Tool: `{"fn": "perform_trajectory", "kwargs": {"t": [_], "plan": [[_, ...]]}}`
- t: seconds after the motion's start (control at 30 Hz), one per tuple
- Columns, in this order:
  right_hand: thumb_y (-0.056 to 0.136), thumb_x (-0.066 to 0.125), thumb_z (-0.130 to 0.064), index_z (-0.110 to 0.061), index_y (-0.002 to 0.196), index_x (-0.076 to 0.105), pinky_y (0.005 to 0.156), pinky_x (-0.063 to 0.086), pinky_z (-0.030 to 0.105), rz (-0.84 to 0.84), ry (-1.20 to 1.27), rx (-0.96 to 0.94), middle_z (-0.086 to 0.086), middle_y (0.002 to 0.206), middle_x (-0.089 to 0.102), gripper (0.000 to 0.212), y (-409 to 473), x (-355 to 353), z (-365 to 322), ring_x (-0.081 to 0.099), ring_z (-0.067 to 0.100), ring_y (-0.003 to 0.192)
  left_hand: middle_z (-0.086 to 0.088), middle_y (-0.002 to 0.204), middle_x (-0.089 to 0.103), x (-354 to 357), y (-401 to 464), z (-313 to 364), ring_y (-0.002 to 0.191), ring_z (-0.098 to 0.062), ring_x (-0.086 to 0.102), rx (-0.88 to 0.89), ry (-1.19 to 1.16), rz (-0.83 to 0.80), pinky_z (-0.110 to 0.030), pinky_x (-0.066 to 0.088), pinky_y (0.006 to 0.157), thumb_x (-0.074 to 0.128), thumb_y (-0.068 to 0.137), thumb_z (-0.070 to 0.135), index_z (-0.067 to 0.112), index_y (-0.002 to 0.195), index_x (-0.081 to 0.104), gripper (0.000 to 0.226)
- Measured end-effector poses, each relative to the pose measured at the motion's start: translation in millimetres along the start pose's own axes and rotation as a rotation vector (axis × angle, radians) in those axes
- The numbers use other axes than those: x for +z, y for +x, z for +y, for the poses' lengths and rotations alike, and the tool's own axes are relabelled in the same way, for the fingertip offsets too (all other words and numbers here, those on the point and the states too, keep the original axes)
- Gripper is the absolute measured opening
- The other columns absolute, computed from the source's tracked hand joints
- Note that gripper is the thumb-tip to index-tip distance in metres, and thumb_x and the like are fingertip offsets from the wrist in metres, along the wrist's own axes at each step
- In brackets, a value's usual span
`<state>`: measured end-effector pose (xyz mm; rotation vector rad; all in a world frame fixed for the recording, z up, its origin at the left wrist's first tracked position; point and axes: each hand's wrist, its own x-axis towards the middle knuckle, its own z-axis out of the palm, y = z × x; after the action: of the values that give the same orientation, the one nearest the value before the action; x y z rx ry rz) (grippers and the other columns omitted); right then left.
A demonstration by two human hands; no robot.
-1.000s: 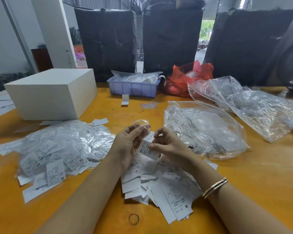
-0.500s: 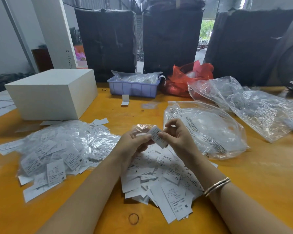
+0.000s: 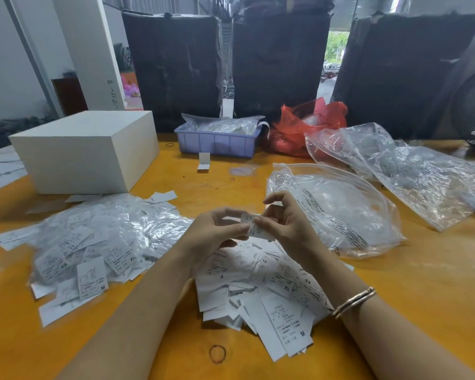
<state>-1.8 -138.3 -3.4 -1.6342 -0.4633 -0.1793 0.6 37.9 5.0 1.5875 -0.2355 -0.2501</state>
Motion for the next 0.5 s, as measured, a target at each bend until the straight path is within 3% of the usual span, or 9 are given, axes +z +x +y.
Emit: {"fn": "perform_trajectory", "kwargs": {"t": [0.1, 0.27, 0.37, 0.5], "plan": [[0.087, 0.059, 0.000, -0.018, 0.097, 0.044, 0.050, 0.045, 0.019, 0.046, 0.033, -0.012, 0.001, 0.070, 0.055, 0.026, -0.3, -3.8, -4.1, 0.056, 0.006, 0.060, -0.002, 0.087, 0.074, -1.5, -0.9, 1.8, 0.079, -0.009, 0.068, 0.006, -0.080, 0.018, -0.017, 0.048, 0.061, 0.064, 0.085, 0.025, 0.018, 0.092, 0.072, 0.013], [0.088, 0.055, 0.005, -0.017, 0.100, 0.047, 0.054, 0.051, 0.022, 0.228, 0.183, -0.049, 0.012, 0.085, 0.056, 0.027, 0.3, -10.6, -7.6, 0.063, 0.012, 0.070, 0.001, 0.089, 0.075, -1.9, 1.8, 1.1, 0.081, -0.007, 0.069, 0.029, -0.182, 0.144, -0.026, 0.044, 0.069, 0.069, 0.078, 0.027, 0.019, 0.090, 0.068, 0.015], [0.088, 0.055, 0.006, -0.019, 0.101, 0.049, 0.055, 0.051, 0.023, 0.268, 0.203, -0.055, 0.007, 0.085, 0.057, 0.029, 0.4, -9.4, -6.4, 0.064, 0.012, 0.072, 0.000, 0.089, 0.075, -0.8, 1.5, 1.9, 0.080, -0.007, 0.070, 0.043, -0.218, 0.143, -0.026, 0.043, 0.068, 0.070, 0.068, 0.030, 0.019, 0.093, 0.066, 0.027], [0.087, 0.055, 0.007, -0.019, 0.100, 0.049, 0.054, 0.051, 0.023, 0.278, 0.192, -0.041, 0.014, 0.089, 0.055, 0.030, 0.9, -5.8, -4.1, 0.064, 0.012, 0.070, 0.000, 0.092, 0.075, -0.9, 1.2, 1.1, 0.083, -0.007, 0.070, 0.047, -0.216, 0.115, -0.026, 0.043, 0.068, 0.071, 0.068, 0.030, 0.020, 0.098, 0.065, 0.032]]}}
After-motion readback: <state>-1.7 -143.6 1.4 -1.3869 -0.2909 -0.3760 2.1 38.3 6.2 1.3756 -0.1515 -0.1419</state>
